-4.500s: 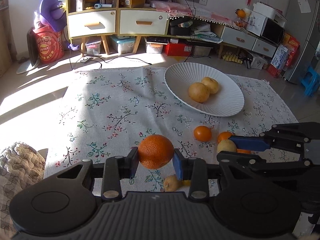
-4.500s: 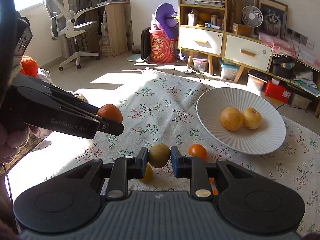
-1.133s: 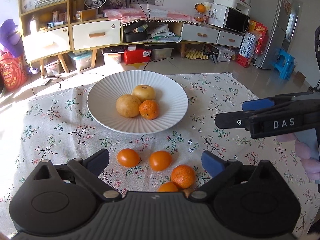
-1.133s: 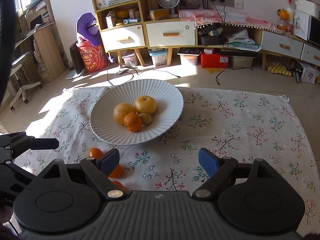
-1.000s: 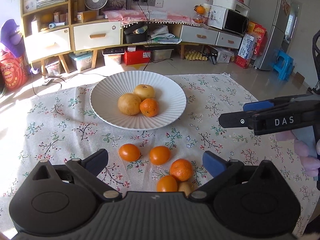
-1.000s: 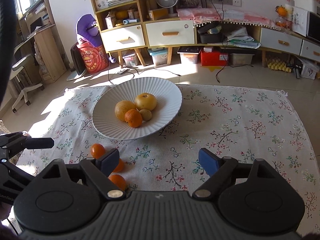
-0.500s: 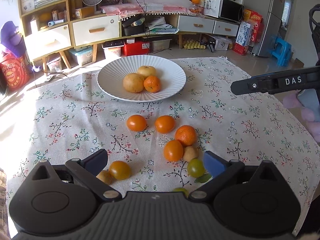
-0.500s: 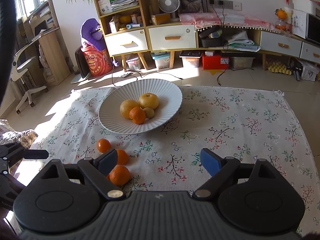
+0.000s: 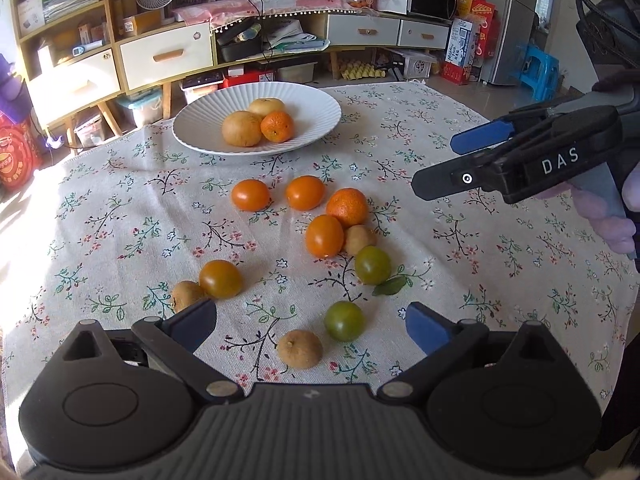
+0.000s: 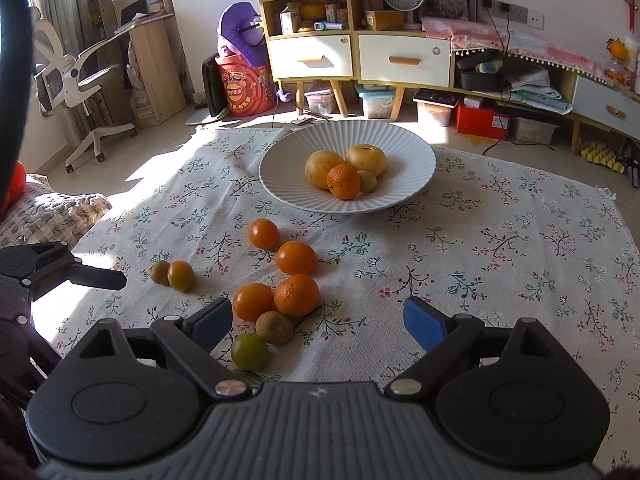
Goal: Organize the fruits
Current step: 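Withdraw both grippers from the plate back toward the remaining fruits, then close the left gripper on a green citrus while the right gripper grasps another green citrus, then carry both green citrus fruits over the white plate with both grippers, then lower both green citrus onto the plate and open both grippers, then withdraw both grippers from the plate toward the brown fruits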
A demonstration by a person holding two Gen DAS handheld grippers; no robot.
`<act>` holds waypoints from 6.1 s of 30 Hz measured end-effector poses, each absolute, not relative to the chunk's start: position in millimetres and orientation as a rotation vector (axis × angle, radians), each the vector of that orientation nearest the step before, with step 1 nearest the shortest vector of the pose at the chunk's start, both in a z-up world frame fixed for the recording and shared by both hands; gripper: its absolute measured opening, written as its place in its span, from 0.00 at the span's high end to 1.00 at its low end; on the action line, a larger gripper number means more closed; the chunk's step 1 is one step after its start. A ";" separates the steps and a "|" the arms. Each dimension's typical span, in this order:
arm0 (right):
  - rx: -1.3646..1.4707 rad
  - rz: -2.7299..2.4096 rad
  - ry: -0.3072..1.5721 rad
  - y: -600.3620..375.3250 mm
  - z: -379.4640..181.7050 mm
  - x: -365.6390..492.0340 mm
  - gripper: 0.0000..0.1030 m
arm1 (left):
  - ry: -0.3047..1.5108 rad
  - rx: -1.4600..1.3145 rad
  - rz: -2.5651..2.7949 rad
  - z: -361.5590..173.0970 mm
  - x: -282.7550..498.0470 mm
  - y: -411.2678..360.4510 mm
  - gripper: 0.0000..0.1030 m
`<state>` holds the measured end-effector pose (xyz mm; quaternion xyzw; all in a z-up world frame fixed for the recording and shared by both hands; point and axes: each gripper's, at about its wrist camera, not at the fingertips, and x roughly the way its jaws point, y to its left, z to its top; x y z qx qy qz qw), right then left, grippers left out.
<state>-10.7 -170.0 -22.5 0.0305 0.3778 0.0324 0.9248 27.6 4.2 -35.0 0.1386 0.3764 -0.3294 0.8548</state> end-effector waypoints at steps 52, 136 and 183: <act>-0.032 0.189 0.897 -120.6 -65.8 -0.7 0.75 | 0.891 0.330 -0.730 -57.6 32.9 -26.0 0.86; 0.056 0.045 0.761 -225.0 -39.5 126.3 0.75 | 0.897 0.026 -0.487 -29.3 256.4 -82.2 0.86; 0.088 -0.026 0.762 -196.7 -1.7 64.1 0.16 | 0.822 0.109 -0.460 7.6 141.3 -33.2 0.18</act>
